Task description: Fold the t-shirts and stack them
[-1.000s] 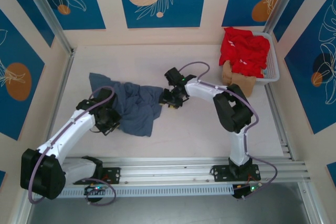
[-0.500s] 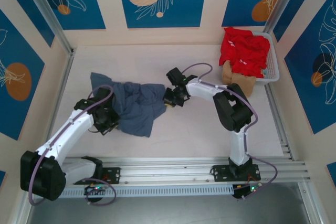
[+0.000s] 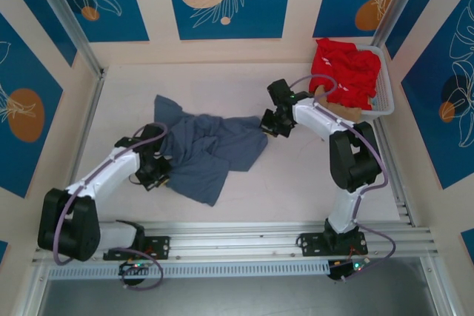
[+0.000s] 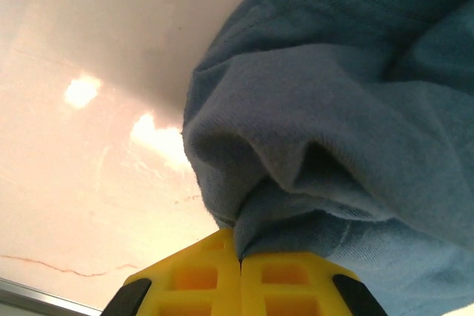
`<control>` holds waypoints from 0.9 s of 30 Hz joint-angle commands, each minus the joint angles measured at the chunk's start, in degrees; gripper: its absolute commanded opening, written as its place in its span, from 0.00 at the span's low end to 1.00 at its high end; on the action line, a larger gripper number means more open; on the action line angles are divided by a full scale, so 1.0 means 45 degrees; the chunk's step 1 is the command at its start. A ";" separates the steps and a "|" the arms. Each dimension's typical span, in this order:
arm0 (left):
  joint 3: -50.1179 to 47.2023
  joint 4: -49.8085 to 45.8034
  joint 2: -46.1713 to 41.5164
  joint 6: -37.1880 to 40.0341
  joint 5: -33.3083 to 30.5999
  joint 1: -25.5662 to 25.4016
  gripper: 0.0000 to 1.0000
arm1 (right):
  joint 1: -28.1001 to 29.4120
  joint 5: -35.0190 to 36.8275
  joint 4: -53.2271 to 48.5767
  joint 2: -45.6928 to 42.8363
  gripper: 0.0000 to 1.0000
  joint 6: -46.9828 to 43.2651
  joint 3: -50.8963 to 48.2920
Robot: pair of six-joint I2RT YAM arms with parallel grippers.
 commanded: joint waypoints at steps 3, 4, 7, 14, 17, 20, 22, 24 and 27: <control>0.1101 -0.0249 0.0839 0.1589 -0.0967 0.0395 0.00 | -0.0571 0.1124 -0.1974 -0.1001 0.00 -0.1009 0.0400; 0.1255 -0.0326 0.0957 0.1844 -0.1142 0.0505 0.00 | -0.0648 0.1192 -0.2214 -0.1248 0.00 -0.1048 0.0402; 0.1902 -0.0782 0.1091 0.2460 -0.1758 0.0901 0.00 | -0.0763 0.1405 -0.2939 -0.2252 0.00 -0.1148 0.0379; 0.2884 -0.1430 0.0772 0.3291 -0.2721 0.1146 0.00 | -0.0386 0.0758 -0.4985 -0.4719 0.00 -0.0878 0.0183; 0.3051 -0.1423 0.0739 0.3409 -0.2956 0.1225 0.00 | -0.0090 0.0337 -0.5916 -0.5518 0.00 -0.0415 0.0326; 0.3233 -0.1199 0.1150 0.3576 -0.2928 0.1464 0.00 | 0.0049 -0.0120 -0.5921 -0.5622 0.00 0.0118 0.0188; 0.3427 -0.0899 0.1654 0.3731 -0.2886 0.1653 0.00 | -0.0120 -0.0397 -0.5126 -0.4922 0.00 0.0325 -0.0054; 0.3659 -0.0540 0.2198 0.3892 -0.2901 0.1885 0.00 | -0.0317 -0.0453 -0.4039 -0.3736 0.00 0.0386 -0.0046; 0.4303 -0.0322 0.3232 0.4178 -0.3049 0.2492 0.00 | -0.0626 -0.0855 -0.3228 -0.1060 0.00 0.0558 0.0988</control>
